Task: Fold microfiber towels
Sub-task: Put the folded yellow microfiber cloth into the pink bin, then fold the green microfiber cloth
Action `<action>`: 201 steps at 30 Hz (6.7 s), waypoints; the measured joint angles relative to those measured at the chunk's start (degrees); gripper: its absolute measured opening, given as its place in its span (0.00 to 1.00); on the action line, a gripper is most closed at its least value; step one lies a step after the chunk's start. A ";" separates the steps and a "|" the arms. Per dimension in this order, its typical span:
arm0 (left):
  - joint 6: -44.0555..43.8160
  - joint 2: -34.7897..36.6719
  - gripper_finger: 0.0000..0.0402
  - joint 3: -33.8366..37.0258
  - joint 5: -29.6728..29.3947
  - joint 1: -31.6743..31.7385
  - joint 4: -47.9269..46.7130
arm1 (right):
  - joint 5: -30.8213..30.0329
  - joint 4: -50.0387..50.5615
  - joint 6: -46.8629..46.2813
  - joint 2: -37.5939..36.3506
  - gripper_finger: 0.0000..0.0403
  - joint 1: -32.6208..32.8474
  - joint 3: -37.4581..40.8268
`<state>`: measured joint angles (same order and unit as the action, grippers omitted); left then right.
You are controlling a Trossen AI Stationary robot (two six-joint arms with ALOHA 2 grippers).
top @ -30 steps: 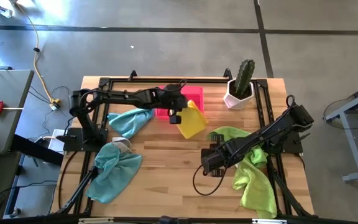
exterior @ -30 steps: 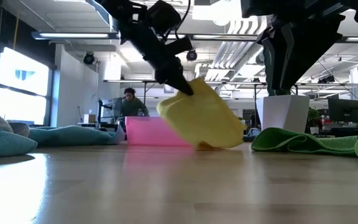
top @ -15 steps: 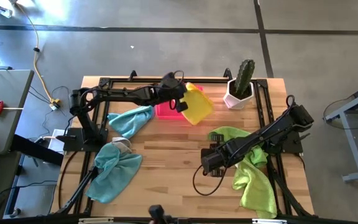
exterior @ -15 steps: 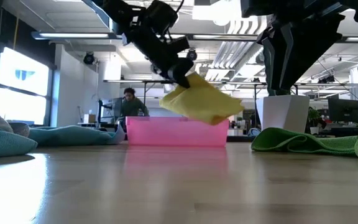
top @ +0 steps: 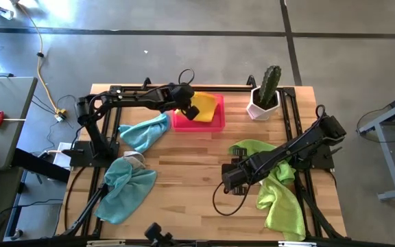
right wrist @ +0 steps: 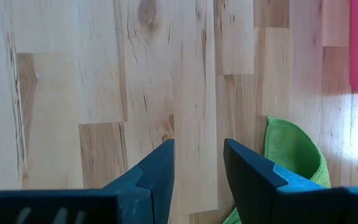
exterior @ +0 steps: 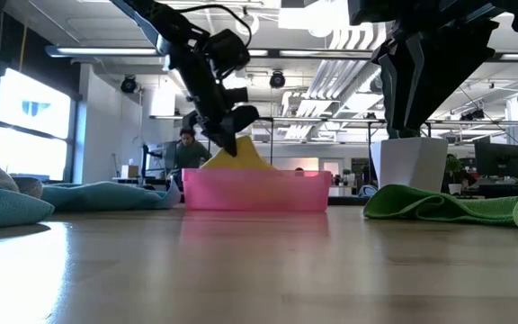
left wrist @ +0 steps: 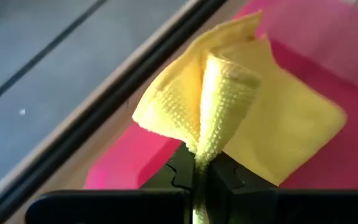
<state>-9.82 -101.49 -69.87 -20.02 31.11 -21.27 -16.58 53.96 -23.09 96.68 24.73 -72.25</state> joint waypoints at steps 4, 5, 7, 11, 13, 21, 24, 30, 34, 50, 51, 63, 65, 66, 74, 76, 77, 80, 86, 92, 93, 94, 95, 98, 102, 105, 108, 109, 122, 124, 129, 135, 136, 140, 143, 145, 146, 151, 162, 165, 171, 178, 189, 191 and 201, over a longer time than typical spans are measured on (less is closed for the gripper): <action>-1.64 0.00 0.01 0.00 -0.11 -0.36 -2.17 | 0.00 -0.01 0.00 0.00 0.33 0.00 0.00; -2.38 0.00 0.01 0.00 -0.20 -0.47 -2.34 | 0.00 -0.01 0.00 0.00 0.33 0.00 0.00; -3.59 0.00 0.01 0.00 -0.25 -0.69 -2.55 | 0.00 -0.01 0.00 0.00 0.33 0.00 0.00; -4.98 0.00 0.05 0.02 -0.32 -1.18 -3.69 | 0.00 -0.01 0.00 0.00 0.33 0.00 0.00; -5.06 0.00 0.09 0.00 -0.32 -1.22 -4.53 | 0.00 -0.01 0.00 0.00 0.33 0.00 0.00; -5.00 0.00 0.30 0.02 -3.23 -1.27 -6.34 | 0.00 0.01 0.09 0.00 0.33 0.00 0.00; -1.38 0.04 0.37 0.02 -7.68 -1.18 -6.19 | 0.00 0.26 -0.08 0.00 0.33 0.00 0.00; 2.26 1.99 0.45 0.02 -9.14 -1.39 -6.13 | 0.00 3.80 -4.34 0.00 0.33 0.00 0.00; -0.54 3.95 0.45 0.02 3.59 -2.80 -6.08 | -0.67 9.43 -11.35 0.00 0.33 -0.02 0.00; -0.72 4.20 0.45 0.02 22.19 -31.24 -7.45 | -5.78 22.12 -29.02 0.00 0.38 -3.05 -0.02; -1.12 4.20 0.45 0.02 21.21 -33.25 -8.76 | -6.13 22.12 -28.19 0.00 0.40 -3.63 -0.02; -19.18 4.15 0.45 0.02 7.01 -50.78 -25.56 | -12.75 13.49 -21.50 -0.14 0.52 -9.75 3.72; -21.03 4.15 0.45 0.02 6.30 -52.89 -25.68 | -10.56 8.78 -19.44 -0.27 0.52 -11.83 7.75; -21.65 4.15 0.45 0.02 5.52 -53.84 -25.65 | -9.21 6.38 -18.59 -0.28 0.52 -12.93 9.69; -25.89 4.13 0.45 0.02 1.64 -57.51 -25.64 | -8.85 -5.06 -17.13 -0.33 0.52 -18.26 18.41; -26.57 4.13 0.45 0.02 1.09 -57.53 -25.43 | -8.85 -6.95 -16.94 -0.33 0.51 -19.07 20.05; -26.79 4.13 0.45 0.02 0.72 -57.52 -25.43 | -8.82 -7.86 -16.94 -0.33 0.51 -19.42 20.67; -27.16 4.13 0.45 0.02 -1.47 -57.40 -25.42 | -8.70 -8.57 -17.13 -0.33 0.45 -19.67 21.31; -27.11 4.11 0.45 0.03 -5.16 -57.22 -25.40 | -7.03 -8.82 -17.04 -0.35 0.17 -18.77 21.33; -25.77 4.11 0.45 0.02 -9.76 -57.22 -25.34 | -2.16 -10.03 -17.42 -0.82 0.04 -17.37 20.95; -25.01 4.11 0.45 0.02 -10.18 -57.22 -25.24 | -1.24 -10.22 -17.42 -0.93 0.05 -16.72 20.44; -24.21 4.11 0.45 0.03 -10.48 -57.22 -25.11 | -0.50 -10.67 -17.38 -1.09 0.05 -15.99 19.62; -23.67 4.11 0.45 0.02 -10.78 -57.22 -24.94 | 0.23 -11.40 -17.07 -1.09 0.03 -15.26 18.51; -22.54 4.11 0.45 0.04 -12.71 -57.22 -23.50 | 1.24 -13.44 -16.20 -1.09 0.01 -12.65 14.59; -21.99 4.11 0.45 0.04 -16.31 -57.22 -18.96 | 0.40 -18.13 -13.39 -1.09 0.01 -9.85 9.27; -19.71 4.11 0.45 0.04 -19.36 -57.22 -14.43 | -1.33 -20.20 -11.44 -1.09 0.00 -8.86 6.22; -16.86 4.11 0.45 0.04 -23.74 -57.22 -9.63 | -3.96 -21.06 -10.48 -1.11 0.00 -8.59 4.26; -15.81 4.11 0.45 0.04 -25.23 -57.22 -8.15 | -4.67 -21.27 -9.80 -1.11 0.00 -8.59 3.85; -2.44 0.47 0.45 0.07 -31.92 -52.78 6.75 | -7.56 -29.78 -4.90 -1.11 0.00 -8.82 3.65; -1.91 -0.15 0.45 0.07 -33.29 -52.08 7.37 | -7.56 -29.76 -4.90 -1.11 0.00 -8.98 3.65; -2.69 -1.86 0.45 0.04 -32.90 -50.07 6.70 | -7.82 -29.84 -3.84 -1.11 0.00 -8.98 3.65; -6.08 -2.63 0.41 0.00 -32.16 -49.03 3.58 | -7.81 -29.84 -3.48 -1.11 0.00 -8.98 3.65; -6.05 -2.69 0.39 0.04 -31.98 -49.05 3.12 | -7.81 -29.84 -3.41 -1.11 0.00 -8.98 3.65; -6.05 -2.67 0.28 0.04 -28.27 -49.07 2.68 | -7.82 -29.87 -2.83 -1.11 0.00 -8.98 3.65; -6.04 -2.67 0.16 0.04 -26.25 -48.96 2.33 | -7.80 -29.89 -1.90 -1.09 0.00 -8.98 3.65; -5.60 -2.67 0.06 0.04 -26.20 -48.98 1.98 | -7.80 -29.89 -1.26 -1.09 0.00 -8.98 3.63; -4.93 -2.67 0.03 0.04 -26.09 -48.98 1.78 | -7.65 -29.89 -0.43 -1.09 0.00 -8.98 3.65; -3.82 -2.67 0.03 0.04 -23.66 -49.22 1.78 | -7.01 -29.91 2.70 -1.09 0.04 -8.23 3.65; -3.46 -2.65 0.00 0.04 6.81 -49.26 1.23 | -1.39 -28.13 5.29 -0.94 0.37 -0.32 3.65; -3.46 -2.64 0.00 0.04 10.48 -49.28 0.79 | -6.07 -26.35 3.85 0.95 0.40 3.41 3.67; -3.50 -2.64 0.00 0.04 11.94 -48.74 -0.35 | -15.05 -26.02 -0.26 8.32 0.38 9.28 3.78; -4.15 -0.97 0.00 -0.01 14.44 -48.32 0.89 | -23.32 -31.64 -2.91 14.74 0.35 10.58 3.78; -4.97 4.23 0.00 -0.02 13.51 -48.43 0.80 | -33.09 -50.67 1.07 14.88 0.35 10.68 3.74; -4.90 4.28 0.00 -0.02 13.52 -48.43 1.27 | -34.69 -52.07 0.87 14.88 0.35 10.63 3.74; -4.55 4.28 0.00 -0.02 15.26 -49.11 1.20 | -41.78 -44.52 -0.47 14.88 0.35 10.54 3.74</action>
<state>-14.37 -97.21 -69.89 -4.77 -18.00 -20.07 -58.35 9.44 -23.56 111.57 35.27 -68.51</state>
